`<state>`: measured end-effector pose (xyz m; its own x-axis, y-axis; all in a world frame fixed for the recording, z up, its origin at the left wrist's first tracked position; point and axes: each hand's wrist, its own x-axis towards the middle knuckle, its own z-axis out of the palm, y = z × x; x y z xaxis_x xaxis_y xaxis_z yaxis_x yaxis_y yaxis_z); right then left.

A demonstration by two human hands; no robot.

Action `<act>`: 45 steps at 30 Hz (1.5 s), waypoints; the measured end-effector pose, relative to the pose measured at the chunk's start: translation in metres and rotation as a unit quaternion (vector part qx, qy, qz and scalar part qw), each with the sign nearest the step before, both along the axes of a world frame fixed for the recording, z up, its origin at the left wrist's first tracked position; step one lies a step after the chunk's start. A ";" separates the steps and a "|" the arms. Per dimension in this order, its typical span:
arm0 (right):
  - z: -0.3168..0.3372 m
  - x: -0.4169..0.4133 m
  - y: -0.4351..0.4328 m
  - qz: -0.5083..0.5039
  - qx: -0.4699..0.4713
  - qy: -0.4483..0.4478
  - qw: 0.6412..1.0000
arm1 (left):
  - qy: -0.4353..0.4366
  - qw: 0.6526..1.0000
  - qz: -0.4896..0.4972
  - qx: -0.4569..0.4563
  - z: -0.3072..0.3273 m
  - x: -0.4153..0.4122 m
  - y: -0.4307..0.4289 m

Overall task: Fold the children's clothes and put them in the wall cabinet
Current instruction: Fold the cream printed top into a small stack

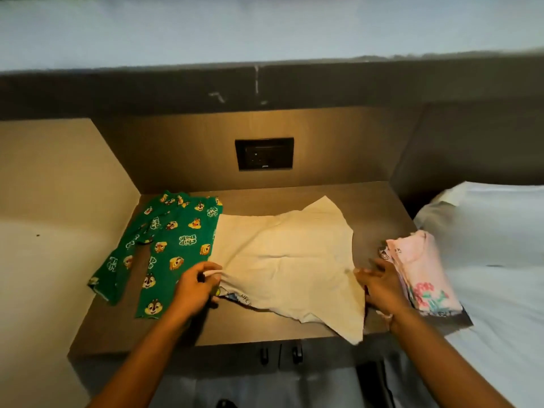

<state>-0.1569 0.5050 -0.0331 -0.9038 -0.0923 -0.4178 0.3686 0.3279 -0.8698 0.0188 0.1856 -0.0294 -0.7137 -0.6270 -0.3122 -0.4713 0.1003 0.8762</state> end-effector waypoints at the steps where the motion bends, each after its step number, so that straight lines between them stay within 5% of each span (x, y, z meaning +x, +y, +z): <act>1: -0.006 0.007 0.000 -0.032 -0.010 -0.013 0.999 | -0.002 0.999 0.023 0.025 -0.002 0.002 0.000; 4: -0.016 0.026 0.001 -0.050 -0.031 -0.018 0.998 | -0.011 0.998 0.056 0.011 -0.005 0.006 0.001; 11: -0.012 0.019 0.008 0.062 0.140 0.174 0.973 | -0.088 0.945 -0.121 -0.290 -0.015 0.023 0.003; 16: -0.011 0.037 0.040 0.306 0.237 0.424 0.819 | -0.012 0.856 -0.290 -0.428 -0.011 0.047 -0.003; 21: -0.036 0.069 0.073 0.474 0.340 0.438 0.684 | -0.052 0.801 -0.388 -0.454 -0.019 0.074 -0.003; 26: -0.037 0.073 0.070 0.381 0.267 0.506 0.727 | 0.032 0.788 -0.400 -0.466 -0.016 0.081 0.006; 29: -0.018 0.075 0.071 0.392 0.230 0.458 0.764 | 0.041 0.798 -0.419 -0.431 -0.005 0.084 0.011; 33: 0.014 0.074 0.077 0.399 0.156 0.372 0.824 | -0.007 0.918 -0.331 -0.216 0.017 0.084 0.006; 36: 0.037 0.053 0.068 0.345 0.123 0.341 0.865 | 0.013 0.954 -0.278 -0.112 0.037 0.063 -0.009; 39: 0.046 0.012 0.046 0.321 0.173 0.373 0.853 | -0.007 0.959 -0.267 -0.093 0.048 0.026 -0.025; 45: 0.027 -0.065 -0.003 0.301 0.322 0.304 0.845 | -0.083 0.945 -0.241 -0.203 0.041 -0.054 -0.048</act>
<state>-0.2219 0.5020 -0.0062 -0.8399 -0.5418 -0.0312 -0.4840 0.7739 -0.4084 -0.0354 0.1371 0.0114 -0.9095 -0.3338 -0.2479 -0.4126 0.6512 0.6370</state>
